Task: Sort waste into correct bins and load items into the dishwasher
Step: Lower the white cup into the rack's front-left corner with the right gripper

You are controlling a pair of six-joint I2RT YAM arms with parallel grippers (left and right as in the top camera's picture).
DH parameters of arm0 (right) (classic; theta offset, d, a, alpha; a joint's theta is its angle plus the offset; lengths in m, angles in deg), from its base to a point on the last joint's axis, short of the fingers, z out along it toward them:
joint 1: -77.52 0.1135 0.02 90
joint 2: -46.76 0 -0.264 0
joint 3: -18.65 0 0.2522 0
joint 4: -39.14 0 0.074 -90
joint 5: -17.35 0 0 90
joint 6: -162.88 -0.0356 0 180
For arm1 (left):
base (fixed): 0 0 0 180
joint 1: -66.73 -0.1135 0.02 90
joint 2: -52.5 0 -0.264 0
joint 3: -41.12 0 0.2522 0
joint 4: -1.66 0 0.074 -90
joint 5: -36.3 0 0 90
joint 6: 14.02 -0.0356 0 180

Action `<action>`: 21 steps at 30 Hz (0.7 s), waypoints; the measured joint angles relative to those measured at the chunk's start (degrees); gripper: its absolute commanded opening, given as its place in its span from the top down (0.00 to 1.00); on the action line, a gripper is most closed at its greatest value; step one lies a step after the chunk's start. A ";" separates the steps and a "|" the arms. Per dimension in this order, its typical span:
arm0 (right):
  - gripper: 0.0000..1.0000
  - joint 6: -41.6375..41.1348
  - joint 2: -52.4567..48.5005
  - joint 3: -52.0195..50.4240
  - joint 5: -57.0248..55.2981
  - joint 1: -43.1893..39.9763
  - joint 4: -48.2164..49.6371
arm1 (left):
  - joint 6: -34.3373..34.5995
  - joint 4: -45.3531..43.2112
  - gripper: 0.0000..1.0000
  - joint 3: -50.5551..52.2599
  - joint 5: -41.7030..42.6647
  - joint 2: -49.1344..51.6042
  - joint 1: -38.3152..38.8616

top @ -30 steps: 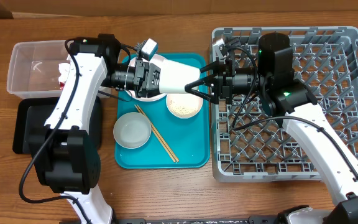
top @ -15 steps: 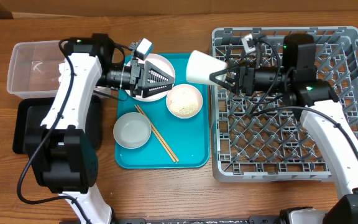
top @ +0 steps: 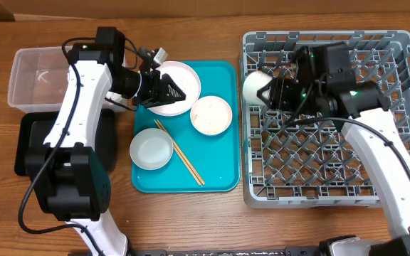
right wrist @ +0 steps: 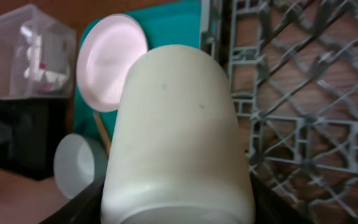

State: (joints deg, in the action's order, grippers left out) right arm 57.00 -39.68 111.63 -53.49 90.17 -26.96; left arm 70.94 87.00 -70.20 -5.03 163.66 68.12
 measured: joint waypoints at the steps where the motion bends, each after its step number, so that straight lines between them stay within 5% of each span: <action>1: 0.52 -0.48 0.00 1.81 -2.91 0.98 -1.51 | 0.63 -0.17 0.50 0.00 -2.03 0.00 0.00; 9: 0.52 -5.38 0.02 7.63 -19.58 6.01 -8.79 | 3.08 -0.72 0.51 0.00 -14.53 0.00 0.00; 21: 0.52 -13.05 0.02 8.00 -18.67 5.99 -35.74 | 3.45 -2.47 0.50 0.00 -18.71 0.00 0.00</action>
State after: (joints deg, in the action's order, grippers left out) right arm 43.95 -39.65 119.63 -72.16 96.16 -62.69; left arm 74.40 84.53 -70.20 -23.74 163.66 68.12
